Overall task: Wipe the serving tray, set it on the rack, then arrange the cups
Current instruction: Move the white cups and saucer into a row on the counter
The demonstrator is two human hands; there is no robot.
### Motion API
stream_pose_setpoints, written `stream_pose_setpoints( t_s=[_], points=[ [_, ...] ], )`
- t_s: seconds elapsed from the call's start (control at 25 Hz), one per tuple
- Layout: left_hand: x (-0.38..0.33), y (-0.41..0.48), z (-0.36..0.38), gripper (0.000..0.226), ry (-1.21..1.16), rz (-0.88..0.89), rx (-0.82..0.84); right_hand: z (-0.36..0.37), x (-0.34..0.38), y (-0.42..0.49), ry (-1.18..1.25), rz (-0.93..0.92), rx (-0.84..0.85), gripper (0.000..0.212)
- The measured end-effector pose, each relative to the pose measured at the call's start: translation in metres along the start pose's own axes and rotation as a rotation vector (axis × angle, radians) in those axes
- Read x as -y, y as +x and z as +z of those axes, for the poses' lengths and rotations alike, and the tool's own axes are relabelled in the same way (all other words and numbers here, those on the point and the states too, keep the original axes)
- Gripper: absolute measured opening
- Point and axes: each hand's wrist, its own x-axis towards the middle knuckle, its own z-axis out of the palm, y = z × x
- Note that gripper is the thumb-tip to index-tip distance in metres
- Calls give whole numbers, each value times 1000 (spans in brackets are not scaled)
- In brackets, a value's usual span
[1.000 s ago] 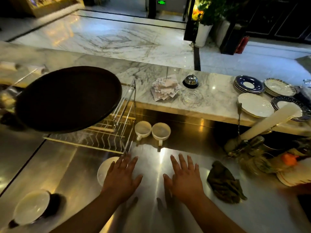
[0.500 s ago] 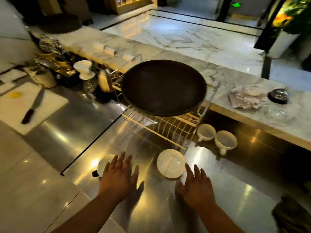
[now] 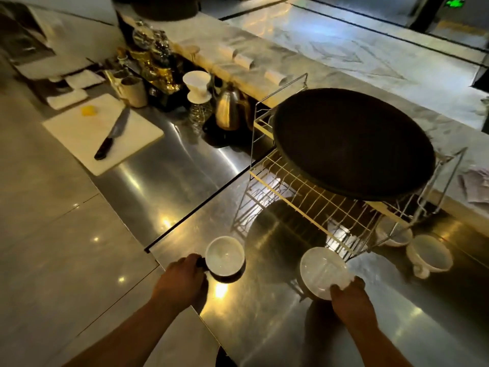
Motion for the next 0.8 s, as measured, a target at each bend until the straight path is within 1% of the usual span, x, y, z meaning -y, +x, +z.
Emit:
stream_pose_setpoints(
  t_s=[0.08, 0.16, 0.24, 0.32, 0.44, 0.52, 0.68, 0.8],
  points=[
    [4, 3, 1, 27, -91, -13, 34, 1, 3, 10, 76, 103, 26, 54],
    [4, 6, 4, 25, -175, -28, 118, 1, 3, 14, 200, 140, 48, 34],
    [1, 7, 11, 21, -327, -64, 196, -1, 5, 14, 267, 158, 87, 22],
    [-7, 6, 20, 20, -470, -112, 224, -3, 8, 13, 331, 184, 144, 19],
    [-27, 1, 30, 22, -596, -122, 209, -10, 7, 4, 500, 188, 203, 18],
    [-48, -4, 34, 23, -619, -87, 201, -19, -4, -6, 568, 163, 195, 16],
    [-104, -21, 42, 11, -628, -15, 309, -43, -36, -19, 676, 179, 183, 18],
    [-149, -36, 62, 18, -669, -31, 327, -65, -68, -24, 706, 224, 154, 20]
  ],
)
